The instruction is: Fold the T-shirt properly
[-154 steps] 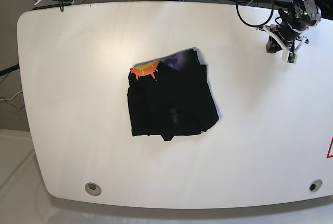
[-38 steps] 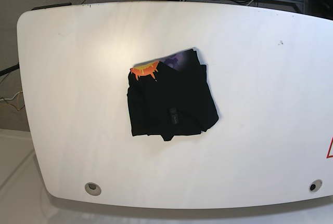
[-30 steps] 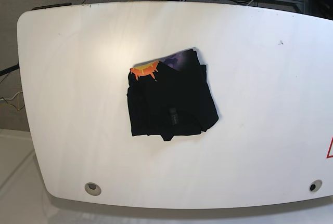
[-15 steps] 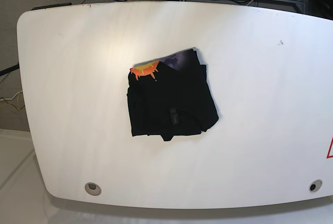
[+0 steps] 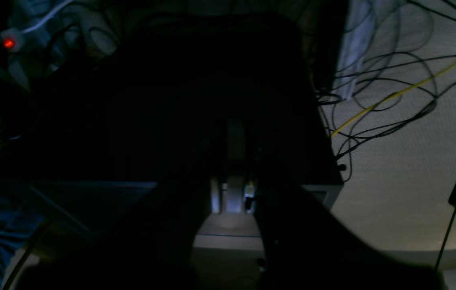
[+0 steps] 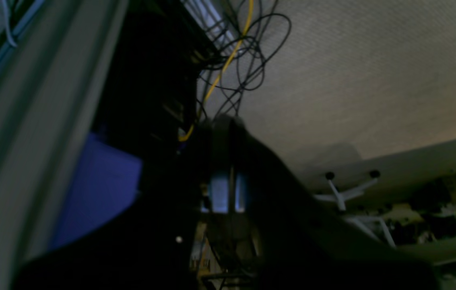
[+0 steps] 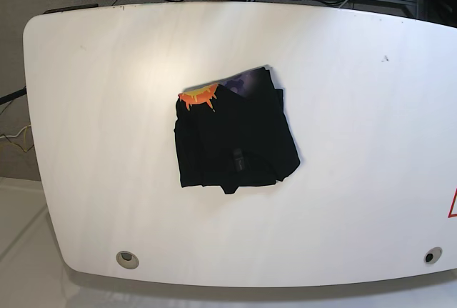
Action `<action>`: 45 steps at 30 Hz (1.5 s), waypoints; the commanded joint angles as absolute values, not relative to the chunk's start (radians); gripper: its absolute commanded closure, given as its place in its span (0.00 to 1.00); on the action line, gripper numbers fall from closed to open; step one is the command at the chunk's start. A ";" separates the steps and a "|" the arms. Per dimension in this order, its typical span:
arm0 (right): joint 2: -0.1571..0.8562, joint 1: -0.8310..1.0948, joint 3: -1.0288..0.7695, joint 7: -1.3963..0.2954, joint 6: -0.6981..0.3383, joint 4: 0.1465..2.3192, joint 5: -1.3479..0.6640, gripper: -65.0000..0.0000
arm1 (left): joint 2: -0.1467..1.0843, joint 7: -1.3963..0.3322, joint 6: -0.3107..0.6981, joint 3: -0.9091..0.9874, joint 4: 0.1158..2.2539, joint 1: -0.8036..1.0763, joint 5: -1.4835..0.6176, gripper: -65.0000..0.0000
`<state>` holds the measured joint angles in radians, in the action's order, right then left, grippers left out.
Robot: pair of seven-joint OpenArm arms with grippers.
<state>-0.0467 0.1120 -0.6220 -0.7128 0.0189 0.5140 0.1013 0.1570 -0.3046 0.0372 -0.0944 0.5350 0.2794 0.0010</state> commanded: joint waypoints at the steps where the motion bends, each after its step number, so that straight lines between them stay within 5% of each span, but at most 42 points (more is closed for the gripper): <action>1: -0.047 0.113 -0.622 -0.688 0.018 0.486 0.104 1.00 | 0.151 -0.298 0.036 -0.094 0.536 0.274 0.002 1.00; 45: -0.056 0.085 -0.622 -0.453 0.018 0.252 0.105 1.00 | 0.139 -0.093 0.036 -0.094 0.303 0.193 0.004 1.00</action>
<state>-0.0563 0.0814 -0.6216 -0.4477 0.0185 0.2497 0.1013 0.1352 -0.0921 0.0380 -0.0944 0.3016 0.1974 0.0010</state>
